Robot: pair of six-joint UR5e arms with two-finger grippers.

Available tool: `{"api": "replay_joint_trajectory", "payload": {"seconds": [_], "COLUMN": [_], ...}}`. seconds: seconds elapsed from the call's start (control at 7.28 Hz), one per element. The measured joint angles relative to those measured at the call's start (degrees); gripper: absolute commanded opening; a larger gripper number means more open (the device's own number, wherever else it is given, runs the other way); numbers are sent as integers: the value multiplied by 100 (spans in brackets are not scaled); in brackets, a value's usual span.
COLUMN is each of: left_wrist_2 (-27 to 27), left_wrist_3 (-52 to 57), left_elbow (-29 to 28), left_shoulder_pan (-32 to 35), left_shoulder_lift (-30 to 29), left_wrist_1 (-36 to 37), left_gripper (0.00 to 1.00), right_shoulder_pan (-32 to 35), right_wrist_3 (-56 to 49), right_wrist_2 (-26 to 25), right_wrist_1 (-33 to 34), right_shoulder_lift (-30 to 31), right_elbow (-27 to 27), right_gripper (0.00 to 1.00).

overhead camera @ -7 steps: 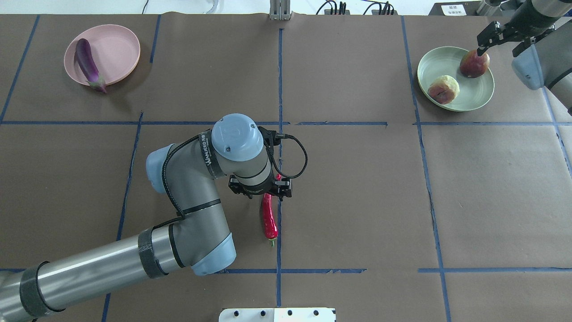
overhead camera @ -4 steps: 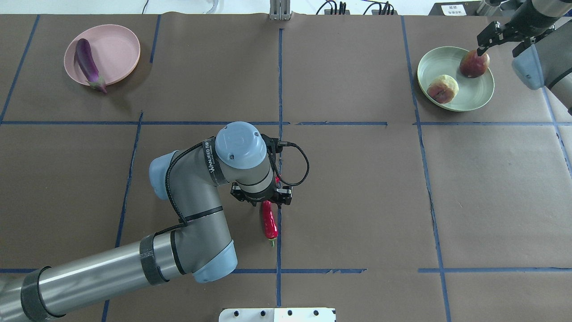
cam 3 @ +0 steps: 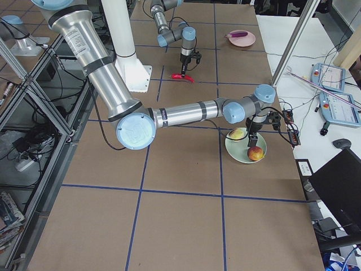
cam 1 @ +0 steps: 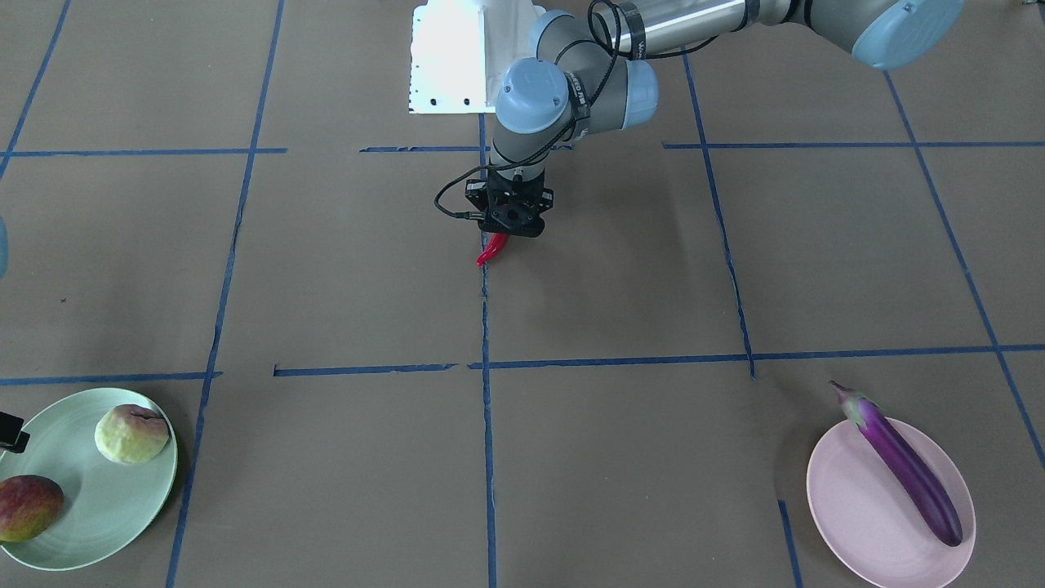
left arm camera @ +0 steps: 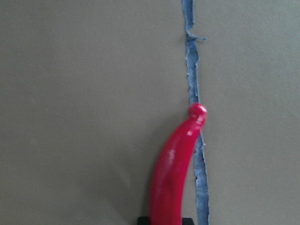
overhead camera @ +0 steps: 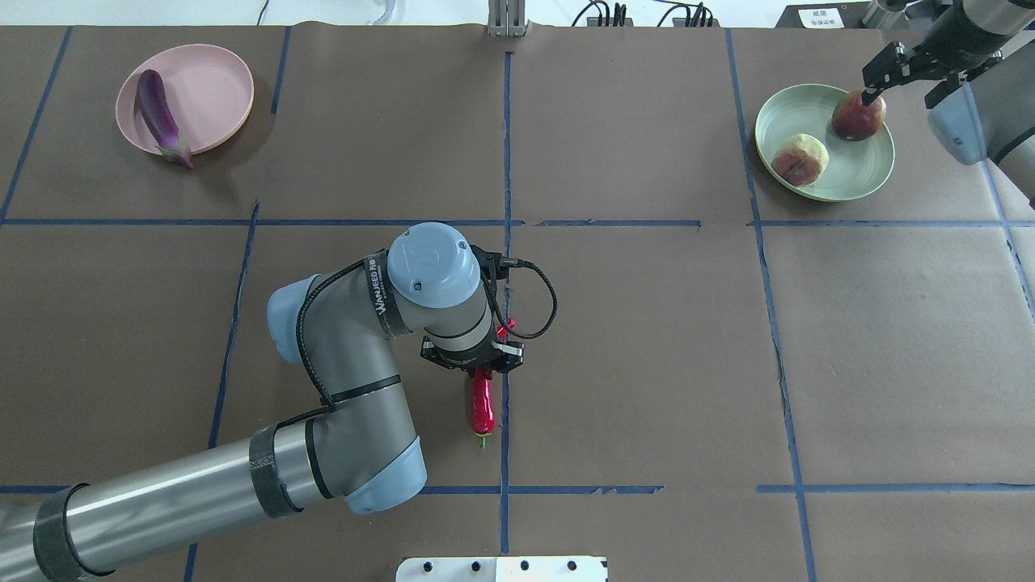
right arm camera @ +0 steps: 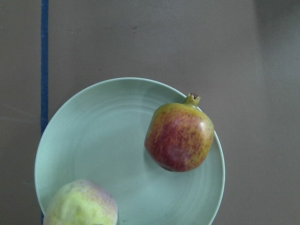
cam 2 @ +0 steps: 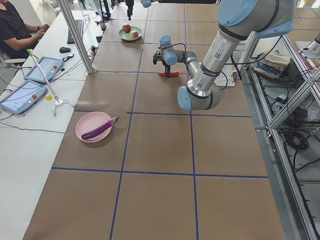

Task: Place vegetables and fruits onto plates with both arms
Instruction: 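Lower the left gripper onto the red chili pepper and grasp it, then carry the chili pepper with the left gripper onto the pink plate and release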

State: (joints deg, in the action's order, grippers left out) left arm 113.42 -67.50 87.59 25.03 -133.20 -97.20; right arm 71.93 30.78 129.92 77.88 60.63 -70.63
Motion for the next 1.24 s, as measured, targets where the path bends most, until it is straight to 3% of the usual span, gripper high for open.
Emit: {"api": "replay_joint_trajectory", "payload": {"seconds": [0.41,0.69,0.96,1.24], "left_wrist_2": [1,13,48,61], "left_wrist_3": [-770,-1133,-1046,-759], "left_elbow": [972,886,-186,-1826], "left_shoulder_pan": [802,1946,2860,3503], "left_shoulder_lift": [382,641,612,319], "left_wrist_1": [276,273,107,-683], "left_gripper": [0,0,0,0], "right_shoulder_pan": [34,46,49,49], "right_wrist_3": [24,60,67,66], "right_wrist_2": [128,239,321,334], "right_wrist_1": [0,7,6,0], "right_shoulder_lift": [197,415,602,695], "right_elbow": [-326,-625,-794,-833], "right_gripper": [100,100,100,100]}}
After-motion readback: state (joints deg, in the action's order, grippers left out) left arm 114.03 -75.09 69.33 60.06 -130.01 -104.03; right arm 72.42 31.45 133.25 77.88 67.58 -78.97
